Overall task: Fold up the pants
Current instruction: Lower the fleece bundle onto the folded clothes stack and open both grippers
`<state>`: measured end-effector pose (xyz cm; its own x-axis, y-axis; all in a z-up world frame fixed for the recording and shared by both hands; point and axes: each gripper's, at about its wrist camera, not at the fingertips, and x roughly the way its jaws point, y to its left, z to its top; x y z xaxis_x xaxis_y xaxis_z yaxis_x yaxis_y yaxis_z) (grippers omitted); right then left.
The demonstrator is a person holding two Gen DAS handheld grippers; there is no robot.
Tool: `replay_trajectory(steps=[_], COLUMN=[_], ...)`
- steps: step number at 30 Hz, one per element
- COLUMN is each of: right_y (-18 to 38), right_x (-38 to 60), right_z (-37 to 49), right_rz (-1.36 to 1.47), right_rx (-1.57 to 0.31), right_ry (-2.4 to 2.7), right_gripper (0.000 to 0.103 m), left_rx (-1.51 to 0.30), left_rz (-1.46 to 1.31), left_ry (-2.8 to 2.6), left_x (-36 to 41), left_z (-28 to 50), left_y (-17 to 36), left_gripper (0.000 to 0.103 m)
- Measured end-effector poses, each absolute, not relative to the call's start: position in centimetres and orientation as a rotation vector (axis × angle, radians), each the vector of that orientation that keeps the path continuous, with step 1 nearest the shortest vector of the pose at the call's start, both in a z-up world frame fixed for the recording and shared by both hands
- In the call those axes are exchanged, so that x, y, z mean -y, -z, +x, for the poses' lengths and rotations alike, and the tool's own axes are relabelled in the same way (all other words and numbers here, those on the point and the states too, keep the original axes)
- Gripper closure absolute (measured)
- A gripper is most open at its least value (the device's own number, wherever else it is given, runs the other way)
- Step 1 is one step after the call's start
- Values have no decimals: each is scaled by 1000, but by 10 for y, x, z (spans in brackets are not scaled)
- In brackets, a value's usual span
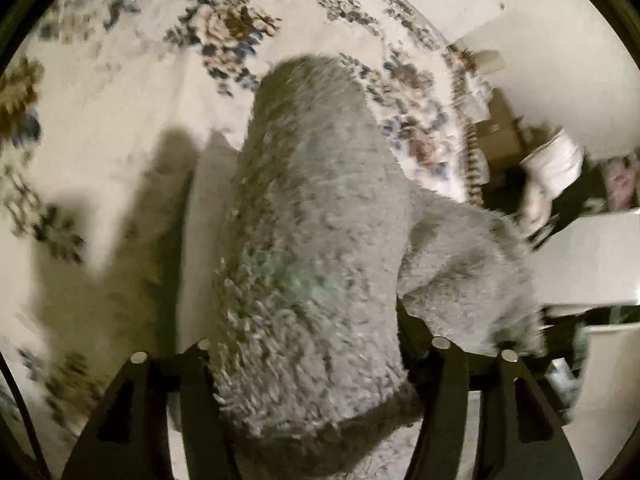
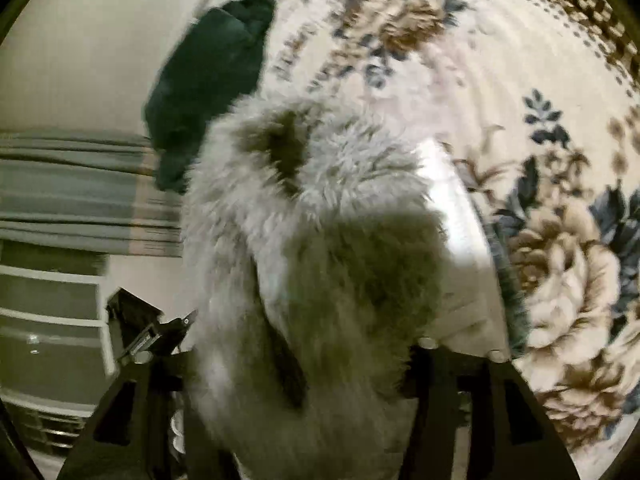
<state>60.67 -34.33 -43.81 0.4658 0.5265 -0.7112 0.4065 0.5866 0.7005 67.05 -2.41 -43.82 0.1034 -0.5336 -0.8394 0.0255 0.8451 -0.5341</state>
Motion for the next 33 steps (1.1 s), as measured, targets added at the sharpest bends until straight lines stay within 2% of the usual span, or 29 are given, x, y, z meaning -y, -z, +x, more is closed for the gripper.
replay_trajectory(steps=[2,3,5,7,10,12,19,33], right_y=[441,438,420,393,347,326,261,69], right_x=[346,348,345,337,314,300,259,212], right_z=[612,612,602,598,579,565,516,355], right_rz=[969,922,796,627,333,232,129,27], right_rx=[-1185,-1193,-1189,-1195,-1159,-1140,-1110,-882], right_ry=[-49,-13,32,106,272,342,367,286], right_gripper=[8,7,7,3,1,1,1,1], left_rx=[-1350,-1322,-1248,-1188,-1125,-1111,-1077,-862], left_rz=[-350,-306,-200,-100,34,107,98,74], left_ry=[407,391,348,306,247,221,182,98], left_x=[30,33,41,45,56,60,61,57], left_z=[666,661,648,638,621,611,556,386], left_y=[422,413,391,373,351,342,284,119], left_gripper=[30,27,10,6,6,6,6,6])
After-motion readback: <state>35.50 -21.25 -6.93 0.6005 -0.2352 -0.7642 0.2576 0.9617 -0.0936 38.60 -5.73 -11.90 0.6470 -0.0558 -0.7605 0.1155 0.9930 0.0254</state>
